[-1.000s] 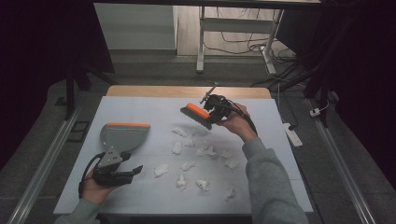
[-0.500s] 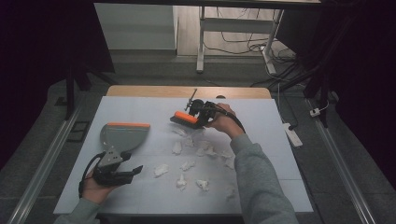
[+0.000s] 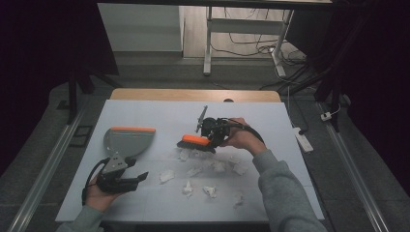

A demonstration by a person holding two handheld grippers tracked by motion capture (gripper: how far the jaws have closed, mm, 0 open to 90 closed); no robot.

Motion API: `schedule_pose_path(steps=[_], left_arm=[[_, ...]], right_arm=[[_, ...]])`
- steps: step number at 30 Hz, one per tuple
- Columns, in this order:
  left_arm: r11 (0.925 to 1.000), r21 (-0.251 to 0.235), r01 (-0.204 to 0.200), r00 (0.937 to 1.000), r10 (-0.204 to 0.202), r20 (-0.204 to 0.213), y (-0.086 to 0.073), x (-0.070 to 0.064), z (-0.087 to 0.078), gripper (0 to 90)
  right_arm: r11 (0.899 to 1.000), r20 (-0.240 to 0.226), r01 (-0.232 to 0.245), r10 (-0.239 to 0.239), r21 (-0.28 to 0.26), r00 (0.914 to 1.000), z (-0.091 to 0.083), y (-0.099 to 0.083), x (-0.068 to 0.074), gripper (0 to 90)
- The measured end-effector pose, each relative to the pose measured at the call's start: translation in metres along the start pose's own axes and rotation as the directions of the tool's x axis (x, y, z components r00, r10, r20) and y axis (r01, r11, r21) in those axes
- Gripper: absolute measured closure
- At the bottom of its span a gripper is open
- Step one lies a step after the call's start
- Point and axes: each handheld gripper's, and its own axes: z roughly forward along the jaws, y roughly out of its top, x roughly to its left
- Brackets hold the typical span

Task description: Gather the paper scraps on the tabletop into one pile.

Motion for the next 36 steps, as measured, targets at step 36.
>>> schedule_pose_path(steps=[36], left_arm=[[1.0, -0.004, 0.004, 1.0, -0.004, -0.002, -0.001, 0.001, -0.001, 33.9]], right_arm=[[0.988, 0.204, -0.135, 0.147, -0.069, 0.9678, 0.02, 0.041, -0.036, 70.7]])
